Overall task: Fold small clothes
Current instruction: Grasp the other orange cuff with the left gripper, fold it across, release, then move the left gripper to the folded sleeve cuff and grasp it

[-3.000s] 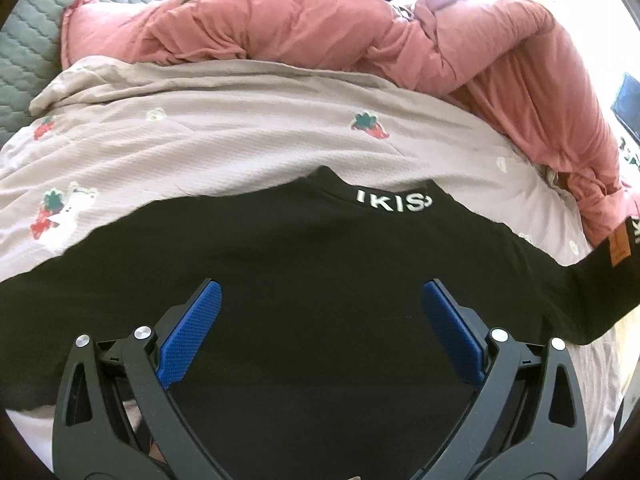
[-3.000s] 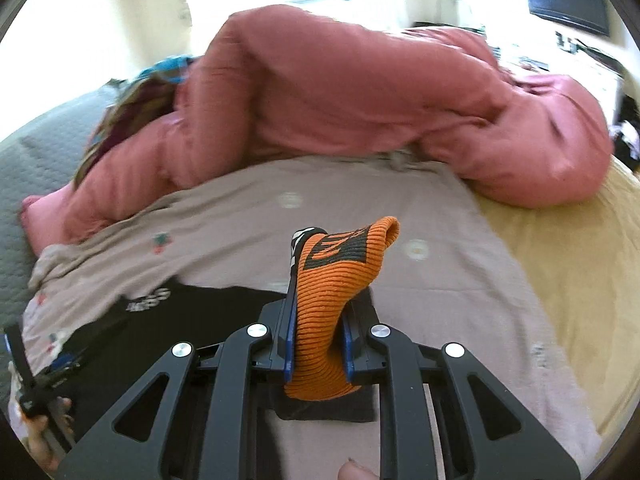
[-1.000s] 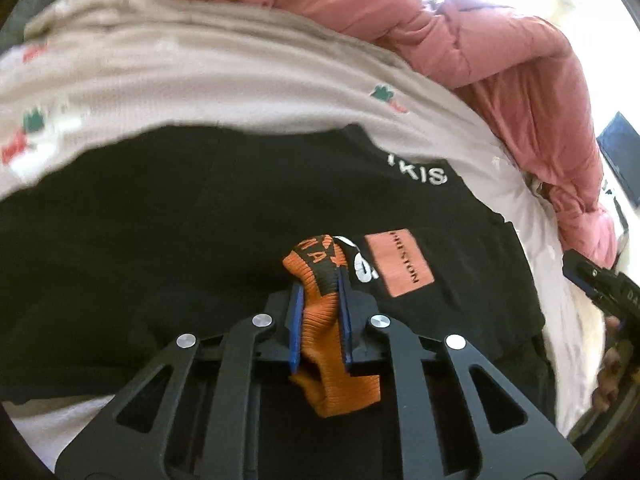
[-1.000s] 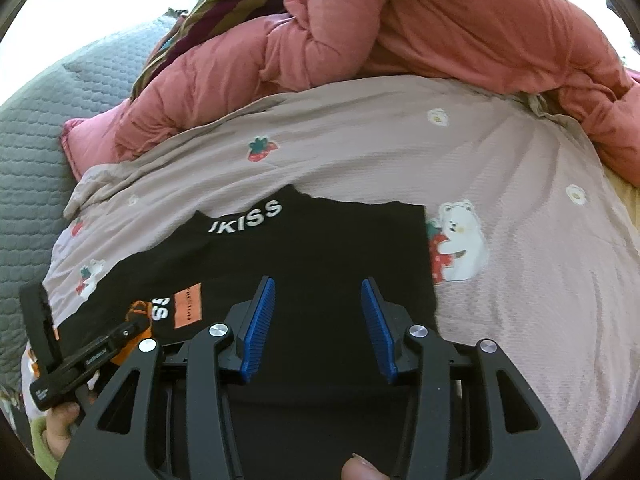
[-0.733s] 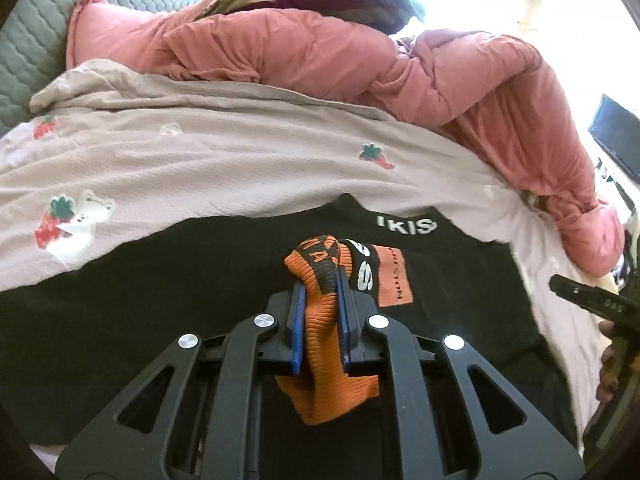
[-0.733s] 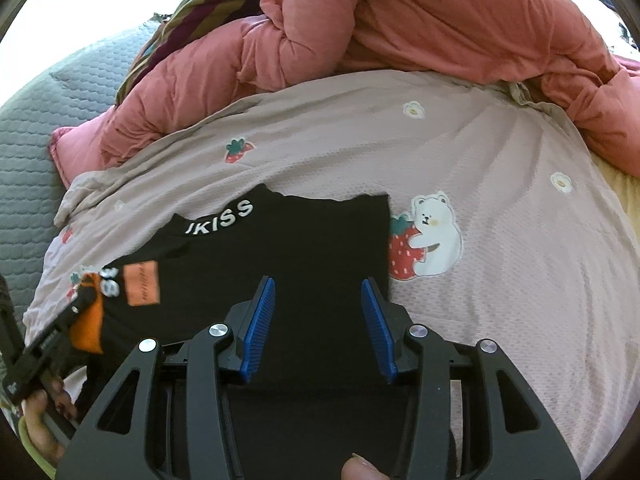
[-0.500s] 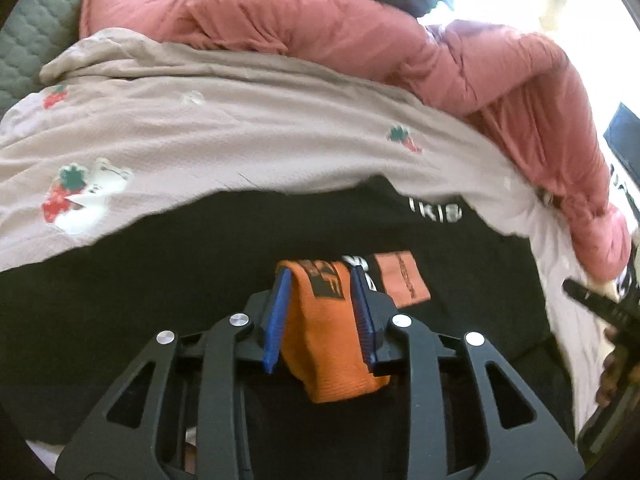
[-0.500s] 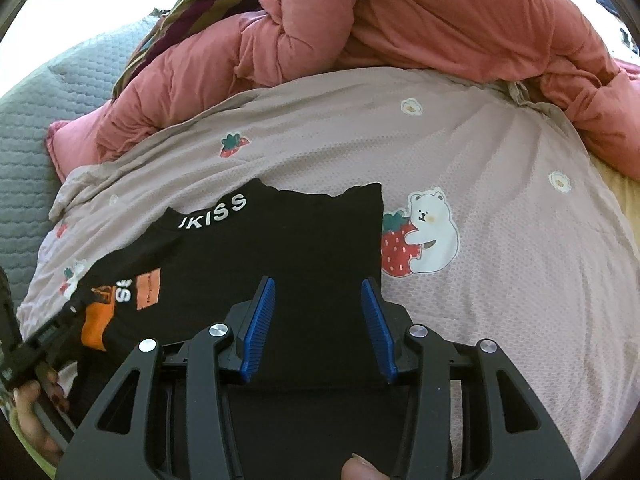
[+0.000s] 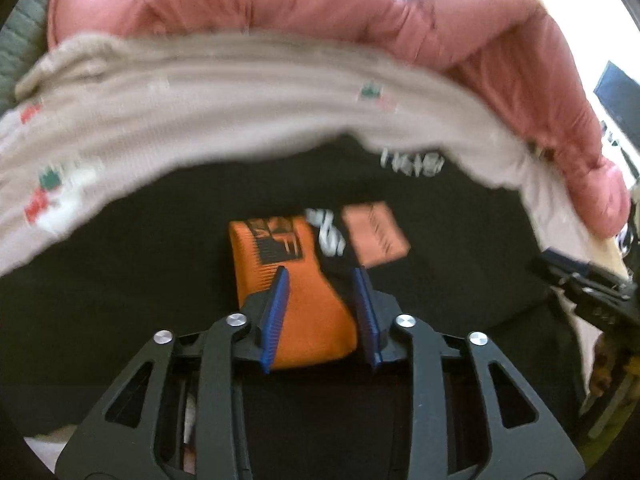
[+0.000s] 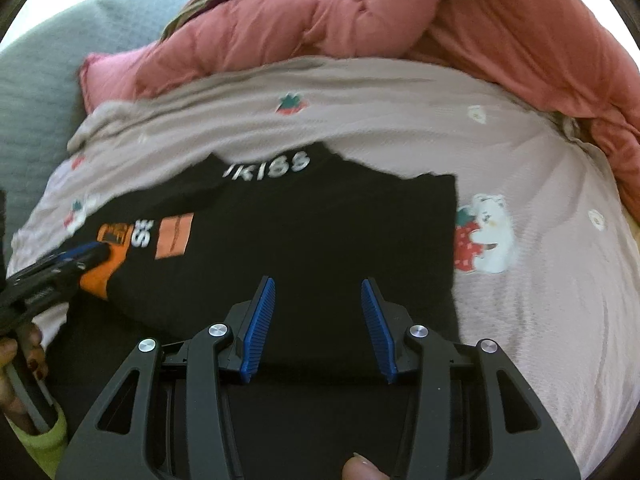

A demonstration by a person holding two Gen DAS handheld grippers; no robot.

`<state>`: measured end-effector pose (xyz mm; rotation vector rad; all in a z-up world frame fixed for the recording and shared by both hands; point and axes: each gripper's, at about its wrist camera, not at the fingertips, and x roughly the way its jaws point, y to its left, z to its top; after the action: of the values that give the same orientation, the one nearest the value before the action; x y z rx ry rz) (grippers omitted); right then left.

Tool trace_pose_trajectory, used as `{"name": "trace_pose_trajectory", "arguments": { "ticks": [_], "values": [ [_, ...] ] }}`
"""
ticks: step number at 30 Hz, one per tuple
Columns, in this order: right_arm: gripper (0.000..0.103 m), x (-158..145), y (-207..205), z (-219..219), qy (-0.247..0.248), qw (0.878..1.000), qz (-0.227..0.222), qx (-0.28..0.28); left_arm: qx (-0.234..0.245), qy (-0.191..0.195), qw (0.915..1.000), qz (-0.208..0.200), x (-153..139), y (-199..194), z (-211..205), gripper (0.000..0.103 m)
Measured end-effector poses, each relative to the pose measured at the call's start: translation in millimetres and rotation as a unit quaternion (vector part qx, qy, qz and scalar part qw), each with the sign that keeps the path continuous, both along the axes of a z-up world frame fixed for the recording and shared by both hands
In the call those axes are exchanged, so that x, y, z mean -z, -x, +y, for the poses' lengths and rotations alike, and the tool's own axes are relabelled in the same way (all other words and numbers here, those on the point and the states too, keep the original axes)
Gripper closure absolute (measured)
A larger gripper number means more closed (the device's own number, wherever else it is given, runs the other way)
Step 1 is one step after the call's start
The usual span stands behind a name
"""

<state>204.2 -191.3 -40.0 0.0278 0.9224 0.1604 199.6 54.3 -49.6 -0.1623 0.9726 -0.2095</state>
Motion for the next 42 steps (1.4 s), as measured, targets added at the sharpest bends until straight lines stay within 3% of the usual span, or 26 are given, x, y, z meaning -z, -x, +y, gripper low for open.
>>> {"name": "trace_pose_trajectory", "arguments": {
  "ticks": [2,6,12,15,18,22,25,30,42],
  "values": [
    [0.055,10.5,-1.8,2.8,0.019,1.000,0.018,-0.004,-0.004,0.000,0.9998,0.020,15.2,-3.6,1.6,0.073],
    [0.055,36.5,-10.4,-11.9,0.049,0.996,0.064,0.030,-0.005,0.009,0.9998,0.018,14.3,-3.4,6.1,0.071],
    [0.054,42.7,-11.0,-26.1,0.016,0.996,0.072,0.040,-0.007,0.015,0.9997,0.016,14.4,-0.2,9.2,0.070],
    [0.054,40.2,-8.7,-25.9,0.015,0.997,0.071,0.041,-0.009,0.011,0.9998,0.012,11.4,2.5,9.4,0.065],
    [0.043,33.9,-4.6,-29.1,0.008,0.997,0.066,0.042,-0.016,0.003,0.9998,0.009,7.1,6.8,10.9,0.049],
    [0.033,23.7,-1.1,-31.9,0.004,0.998,0.054,0.043,-0.019,0.000,0.9998,0.002,2.4,13.7,13.1,0.045],
    [0.027,17.5,2.4,-33.7,-0.007,0.998,0.047,0.044,-0.022,-0.011,0.9997,-0.006,-2.7,20.6,13.5,0.033],
    [0.018,5.5,9.7,-28.4,-0.010,0.999,0.029,0.029,-0.026,-0.021,0.9993,-0.017,-9.2,30.3,17.5,0.029],
    [0.008,-13.4,24.3,-8.6,-0.017,1.000,0.002,0.005,-0.059,-0.039,0.9965,-0.045,-30.2,57.3,39.4,0.014]
  ]
}}
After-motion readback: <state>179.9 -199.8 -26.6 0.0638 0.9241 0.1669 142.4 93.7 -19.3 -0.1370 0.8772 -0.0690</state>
